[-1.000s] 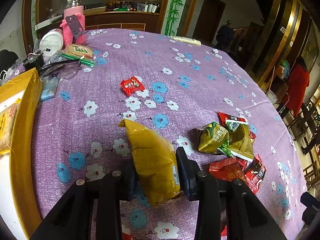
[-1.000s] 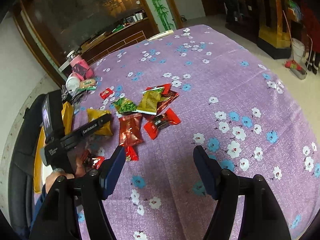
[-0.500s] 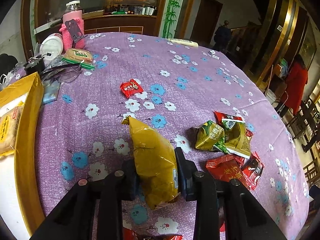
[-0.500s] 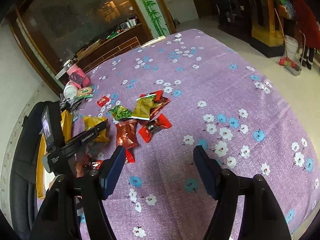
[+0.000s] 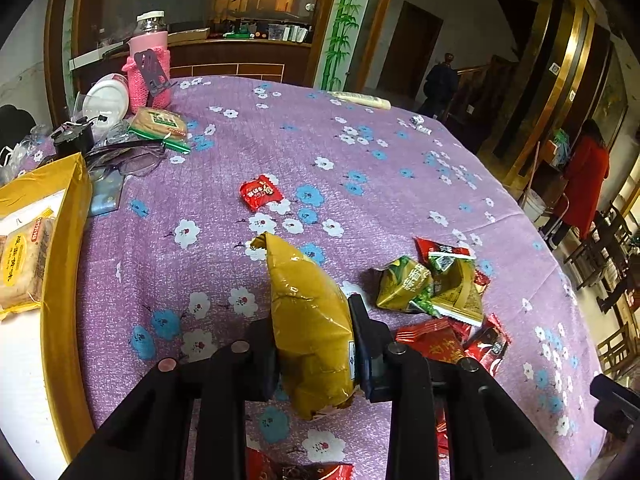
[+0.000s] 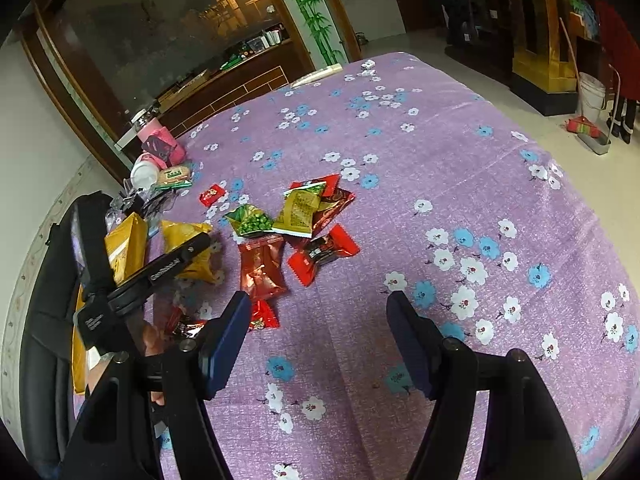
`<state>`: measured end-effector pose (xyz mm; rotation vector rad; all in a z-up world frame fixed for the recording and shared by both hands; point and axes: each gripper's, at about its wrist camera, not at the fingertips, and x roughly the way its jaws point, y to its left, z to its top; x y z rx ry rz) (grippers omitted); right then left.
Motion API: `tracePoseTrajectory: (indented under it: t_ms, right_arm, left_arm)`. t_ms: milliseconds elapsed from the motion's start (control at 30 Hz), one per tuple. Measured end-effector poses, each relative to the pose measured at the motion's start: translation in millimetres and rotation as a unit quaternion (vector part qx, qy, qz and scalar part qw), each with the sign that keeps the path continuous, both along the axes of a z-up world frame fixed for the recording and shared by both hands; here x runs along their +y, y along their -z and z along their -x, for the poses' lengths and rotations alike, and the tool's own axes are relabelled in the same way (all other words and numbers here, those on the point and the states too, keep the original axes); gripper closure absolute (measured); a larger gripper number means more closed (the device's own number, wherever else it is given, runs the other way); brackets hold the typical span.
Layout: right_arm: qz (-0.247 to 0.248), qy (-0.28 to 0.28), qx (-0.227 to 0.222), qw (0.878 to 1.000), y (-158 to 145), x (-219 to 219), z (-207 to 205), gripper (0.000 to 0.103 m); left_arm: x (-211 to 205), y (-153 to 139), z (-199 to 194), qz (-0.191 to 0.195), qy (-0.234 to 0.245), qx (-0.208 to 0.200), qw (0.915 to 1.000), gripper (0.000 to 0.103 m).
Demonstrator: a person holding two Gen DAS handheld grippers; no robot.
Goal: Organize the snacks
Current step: 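Hold the gold bag with the left tool while right tool reaches into the pile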
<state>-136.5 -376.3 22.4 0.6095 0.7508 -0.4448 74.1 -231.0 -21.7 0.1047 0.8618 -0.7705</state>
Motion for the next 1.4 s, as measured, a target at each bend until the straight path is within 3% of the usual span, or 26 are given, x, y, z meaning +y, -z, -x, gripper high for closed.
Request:
tracePoseTrajectory:
  t_ms: [667,900,1033,1200,1400]
  right_arm:
    - [-0.001,-0.008,0.001,1.000,1,1,-15,0.033]
    - [-0.010,-0.028,0.002,1.000,0,-15,-56,0.034]
    - [-0.039,-0.032,-0.013,0.999,1,-33,-89,0.035]
    - [-0.069,-0.024,0.002,0.997,20,-52,-118,0.036]
    - [-0.081,-0.026,0.044,0.995,50,-62,-147,0.046]
  left_arm:
    - [7,-11,4,0.017,-0.005,-0.014,0.9997,0.073]
    - [14,-18,0,0.027,-0.017,-0.020,0.9993,0.073]
    - [20,-18,-8,0.035,-0.029,-0.010,0.9989,0.073]
    - [19,-13,-12,0.028,-0.032,0.003,0.9991,0.073]
    - [16,-11,-11,0.022,-0.028,0.003,0.9994,0.073]
